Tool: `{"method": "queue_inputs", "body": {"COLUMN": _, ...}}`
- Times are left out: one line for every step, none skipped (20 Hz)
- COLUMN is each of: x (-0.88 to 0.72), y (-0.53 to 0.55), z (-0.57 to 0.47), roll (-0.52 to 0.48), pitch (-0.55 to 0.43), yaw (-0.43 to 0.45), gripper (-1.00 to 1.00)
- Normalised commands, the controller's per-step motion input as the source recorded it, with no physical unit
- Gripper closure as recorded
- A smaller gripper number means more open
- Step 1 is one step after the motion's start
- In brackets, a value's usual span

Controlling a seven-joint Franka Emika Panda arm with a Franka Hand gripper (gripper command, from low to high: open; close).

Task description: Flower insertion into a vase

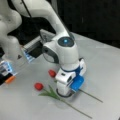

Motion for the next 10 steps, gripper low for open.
{"method": "queue_inputs", "body": {"x": -0.05, "y": 0.0, "z": 0.19, "roll": 0.156, "pitch": 0.022, "yaw": -0.1, "gripper": 1.0}}
{"method": "queue_inputs", "body": {"x": -0.08, "y": -0.05, "z": 0.32, "roll": 0.173, "pitch": 0.026, "yaw": -0.094, "gripper": 1.0}}
{"method": "queue_inputs", "body": {"x": -0.12, "y": -0.11, "z": 0.46, "roll": 0.164, "pitch": 0.044, "yaw": -0.09, "gripper": 1.0}}
{"method": "queue_inputs", "body": {"x": -0.14, "y": -0.14, "z": 0.52, "roll": 0.16, "pitch": 0.05, "yaw": -0.088, "gripper": 1.0}}
{"method": "queue_inputs", "body": {"x": -0.15, "y": -0.16, "z": 0.5, "roll": 0.156, "pitch": 0.054, "yaw": -0.085, "gripper": 1.0}}
{"method": "queue_inputs", "body": {"x": -0.16, "y": -0.17, "z": 0.47, "roll": 0.15, "pitch": 0.053, "yaw": -0.077, "gripper": 1.0}}
{"method": "queue_inputs", "body": {"x": -0.16, "y": -0.17, "z": 0.39, "roll": 0.144, "pitch": 0.049, "yaw": -0.069, "gripper": 1.0}}
{"method": "queue_inputs", "body": {"x": -0.16, "y": -0.18, "z": 0.35, "roll": 0.162, "pitch": -0.025, "yaw": -0.052, "gripper": 1.0}}
{"method": "queue_inputs", "body": {"x": -0.15, "y": -0.18, "z": 0.29, "roll": 0.162, "pitch": -0.048, "yaw": -0.045, "gripper": 1.0}}
{"method": "queue_inputs", "body": {"x": -0.14, "y": -0.17, "z": 0.24, "roll": 0.157, "pitch": -0.059, "yaw": -0.038, "gripper": 1.0}}
